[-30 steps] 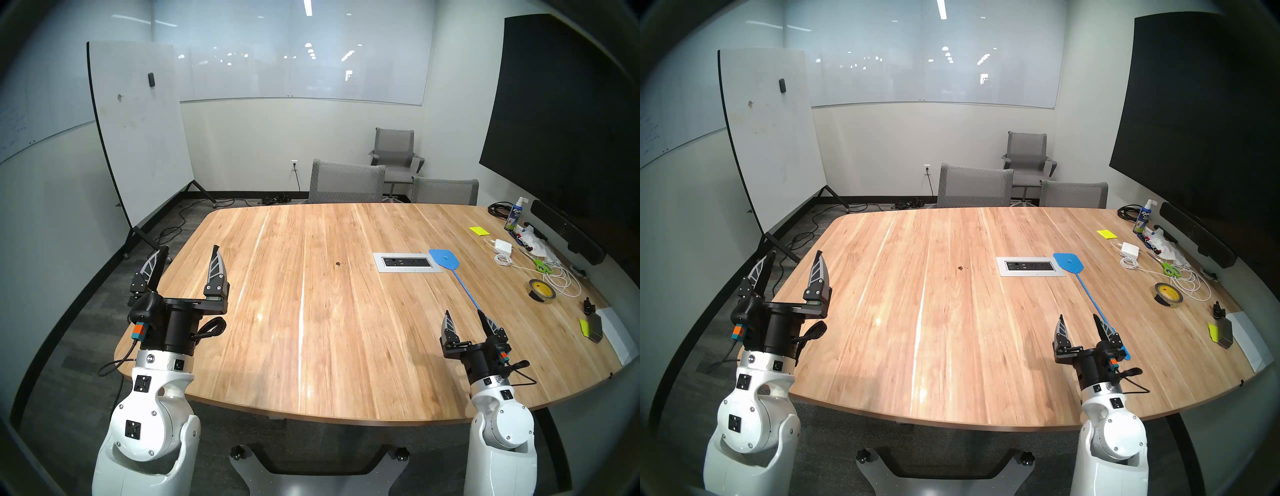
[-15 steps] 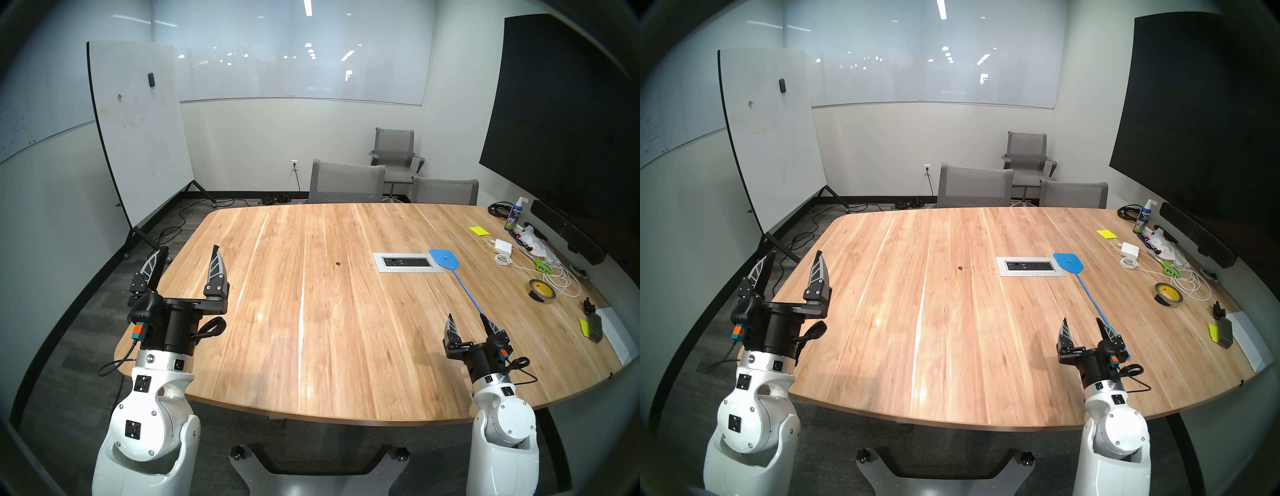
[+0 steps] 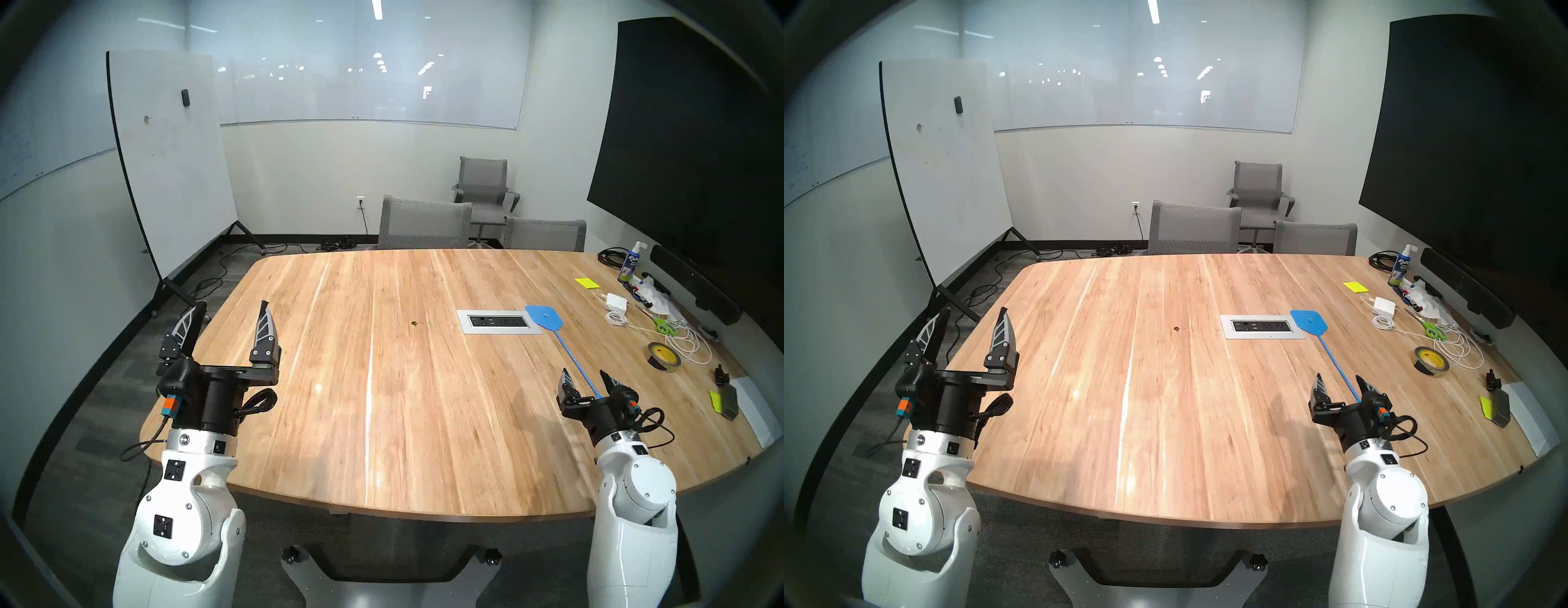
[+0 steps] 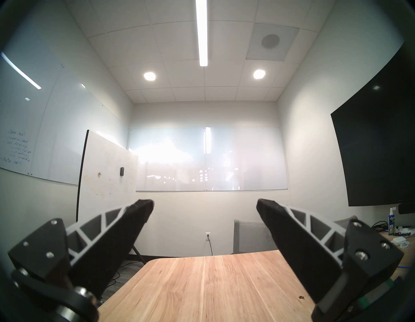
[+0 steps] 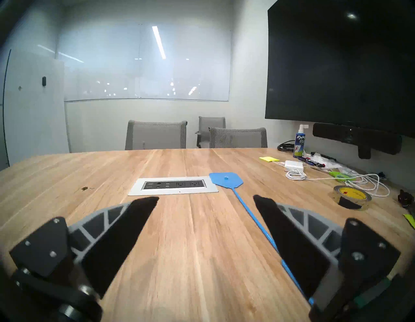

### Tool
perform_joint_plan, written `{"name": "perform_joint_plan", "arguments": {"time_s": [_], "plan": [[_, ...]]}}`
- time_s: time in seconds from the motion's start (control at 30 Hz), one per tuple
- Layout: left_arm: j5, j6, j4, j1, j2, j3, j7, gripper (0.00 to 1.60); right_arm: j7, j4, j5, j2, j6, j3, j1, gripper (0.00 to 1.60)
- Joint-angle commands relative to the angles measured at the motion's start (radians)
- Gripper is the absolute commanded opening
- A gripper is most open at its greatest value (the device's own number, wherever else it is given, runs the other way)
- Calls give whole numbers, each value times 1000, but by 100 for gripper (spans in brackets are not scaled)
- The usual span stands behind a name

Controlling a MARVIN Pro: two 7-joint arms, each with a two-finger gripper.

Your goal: Swat a bug on table

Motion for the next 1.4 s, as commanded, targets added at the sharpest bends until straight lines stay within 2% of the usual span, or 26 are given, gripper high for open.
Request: {"name": "perform_joint_plan", "arguments": {"time_s": [0.0,0.03,0.17,0.23,0.33,0.37,0.53,0.73,1.03,1.37], "plan": [[0,-3,-18,-1,0,1,-1,160,-4,-61,-15,62,117,-2,101,160],[0,-3,-18,-1,0,1,-1,160,-4,-61,-15,62,117,-2,101,160],[0,-3,-18,-1,0,1,-1,160,-20,-72,-59,97,224,-9,131,160],[0,-3,-18,0,0,1,-1,160,-21,-70,-69,104,244,-11,138,160],[0,-3,-19,0,0,1,-1,160,-40,-64,-132,143,321,-19,157,160],[0,-3,-19,0,0,1,-1,160,-40,-64,-132,143,321,-19,157,160],[0,-3,-19,0,0,1,-1,160,-33,-51,-169,185,411,-8,181,160],[0,-2,-20,0,0,1,-1,160,-1,-14,-172,234,498,18,207,160],[0,-2,-20,1,0,1,-1,160,67,73,-206,316,539,27,200,160],[0,-2,-20,1,0,1,-1,160,156,186,-225,393,516,21,210,160]]}}
